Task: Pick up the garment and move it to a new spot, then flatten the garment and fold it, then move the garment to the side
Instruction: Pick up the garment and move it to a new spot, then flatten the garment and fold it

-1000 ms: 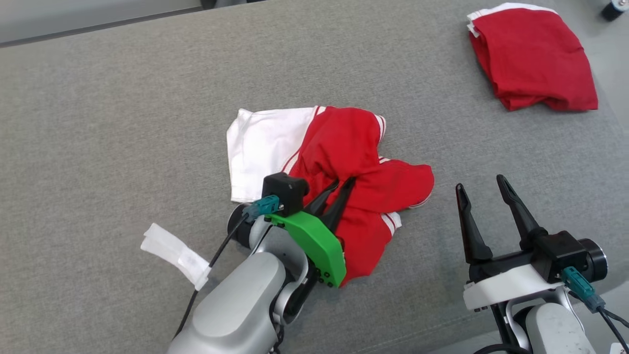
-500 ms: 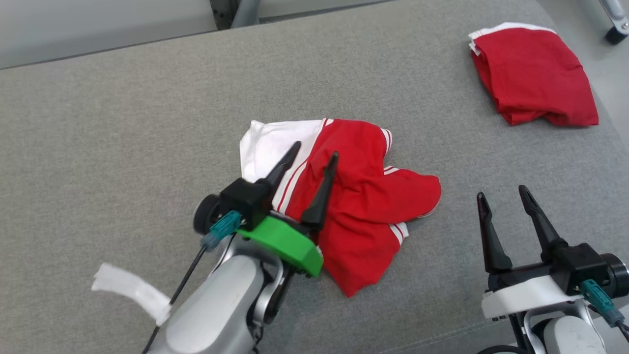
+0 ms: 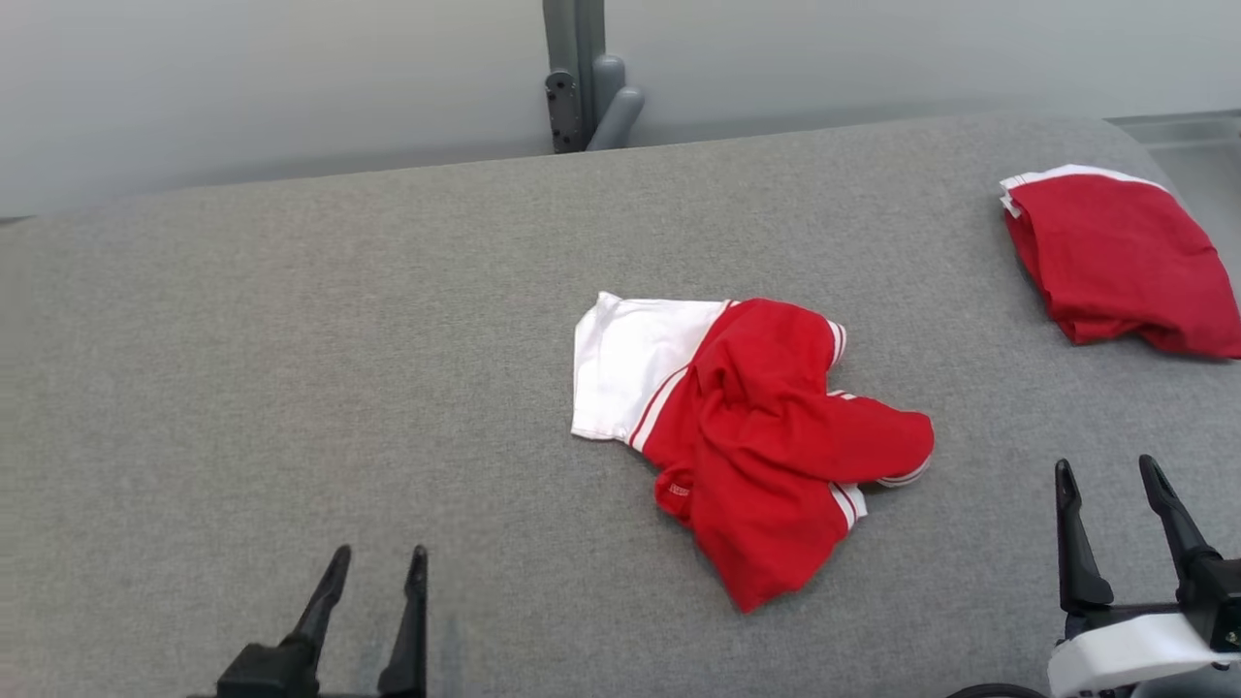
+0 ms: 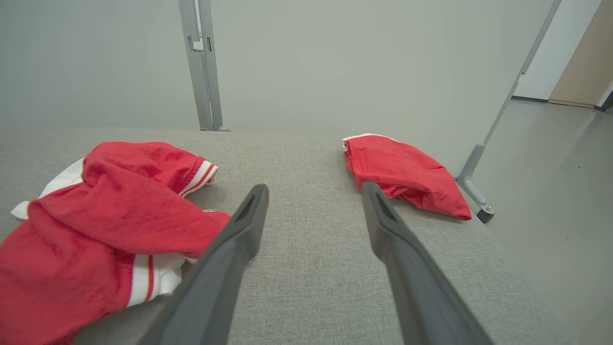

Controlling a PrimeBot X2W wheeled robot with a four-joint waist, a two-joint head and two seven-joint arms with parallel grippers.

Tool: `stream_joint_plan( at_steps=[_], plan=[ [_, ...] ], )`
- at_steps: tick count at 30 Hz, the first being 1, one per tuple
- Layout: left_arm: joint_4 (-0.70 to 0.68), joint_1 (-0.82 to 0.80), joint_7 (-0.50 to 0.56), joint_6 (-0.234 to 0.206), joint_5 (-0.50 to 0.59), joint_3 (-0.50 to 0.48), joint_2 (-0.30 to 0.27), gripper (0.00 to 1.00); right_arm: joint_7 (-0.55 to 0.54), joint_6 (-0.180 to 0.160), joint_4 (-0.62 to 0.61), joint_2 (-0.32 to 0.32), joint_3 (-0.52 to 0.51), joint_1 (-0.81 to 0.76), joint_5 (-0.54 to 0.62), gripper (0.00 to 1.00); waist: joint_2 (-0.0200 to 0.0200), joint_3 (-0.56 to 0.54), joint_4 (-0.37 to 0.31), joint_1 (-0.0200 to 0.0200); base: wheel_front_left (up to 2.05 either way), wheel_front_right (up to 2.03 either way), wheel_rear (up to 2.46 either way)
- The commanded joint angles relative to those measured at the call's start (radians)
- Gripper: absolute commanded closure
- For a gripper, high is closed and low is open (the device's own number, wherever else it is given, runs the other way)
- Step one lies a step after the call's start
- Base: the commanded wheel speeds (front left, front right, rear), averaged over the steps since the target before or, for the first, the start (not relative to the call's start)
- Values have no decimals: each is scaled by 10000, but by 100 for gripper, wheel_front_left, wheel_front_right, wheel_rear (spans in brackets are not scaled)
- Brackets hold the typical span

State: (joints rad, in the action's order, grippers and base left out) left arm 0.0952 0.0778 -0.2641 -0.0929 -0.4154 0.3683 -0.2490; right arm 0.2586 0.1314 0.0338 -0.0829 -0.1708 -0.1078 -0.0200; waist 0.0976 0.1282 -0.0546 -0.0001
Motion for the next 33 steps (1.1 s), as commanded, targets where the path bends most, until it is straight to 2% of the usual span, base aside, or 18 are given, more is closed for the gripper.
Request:
stream_joint_plan(
  at_steps=[1,8,16,23,33],
  plan=[
    [37,290,0,99,134,-256,92,0,65,-15,81,-47,-70,-175,12,0,-1,-422,476,1,0,0,0],
    [217,1302,-1,751,929,-2415,923,0,65,-15,640,-47,-288,-507,14,0,-1,-606,992,1,0,0,0],
    [239,1395,-1,1501,1585,-3820,1764,0,65,-15,741,-70,273,-462,-142,0,-1,-682,1421,1,0,0,0],
    [290,1159,-1,1876,1895,-4140,1949,0,65,-15,648,-58,461,-391,-157,0,-1,-704,1520,1,0,0,0],
    [330,996,-2,2052,1727,-4025,1979,0,65,-15,542,-157,508,-343,-203,0,-1,-663,1349,1,0,0,0]
  ],
)
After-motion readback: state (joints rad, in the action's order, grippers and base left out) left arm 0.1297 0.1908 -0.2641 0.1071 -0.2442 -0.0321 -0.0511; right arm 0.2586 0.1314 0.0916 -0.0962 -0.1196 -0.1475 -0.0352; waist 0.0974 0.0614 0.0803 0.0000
